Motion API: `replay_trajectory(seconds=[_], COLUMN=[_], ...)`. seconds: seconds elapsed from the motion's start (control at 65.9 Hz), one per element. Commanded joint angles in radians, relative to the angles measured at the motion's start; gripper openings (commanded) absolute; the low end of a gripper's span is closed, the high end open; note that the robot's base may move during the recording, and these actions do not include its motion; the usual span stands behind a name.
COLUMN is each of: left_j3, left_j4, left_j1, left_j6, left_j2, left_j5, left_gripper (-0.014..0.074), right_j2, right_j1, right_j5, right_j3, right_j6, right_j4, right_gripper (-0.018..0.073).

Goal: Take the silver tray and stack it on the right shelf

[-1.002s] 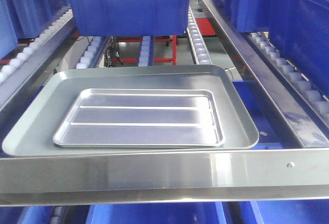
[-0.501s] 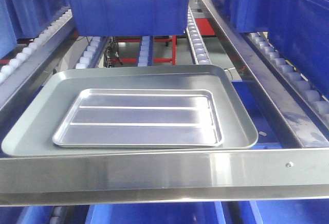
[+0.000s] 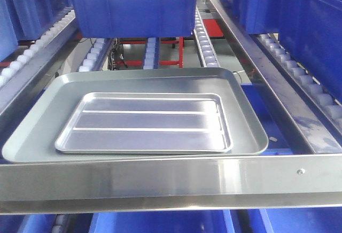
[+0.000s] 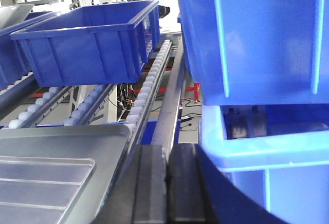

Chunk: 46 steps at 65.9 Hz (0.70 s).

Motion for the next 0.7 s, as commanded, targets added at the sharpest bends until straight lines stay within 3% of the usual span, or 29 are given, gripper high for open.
replay_trajectory(seconds=[0.0,0.683], left_j3=[-0.027,-0.027], left_j4=[-0.001,0.001], left_j1=[-0.007,-0.007], left_j6=[0.002,0.002], left_j2=[0.003,0.003], left_j5=[-0.078,-0.078], left_gripper=[-0.0091,-0.0091], right_j2=[-0.02,-0.02], right_j1=[-0.008,-0.022], right_j5=[-0.079,-0.079], right_j3=[-0.001,-0.001], right_j6=[-0.012,-0.012], right_j4=[-0.001,-0.001], right_gripper=[0.0052,0.0052])
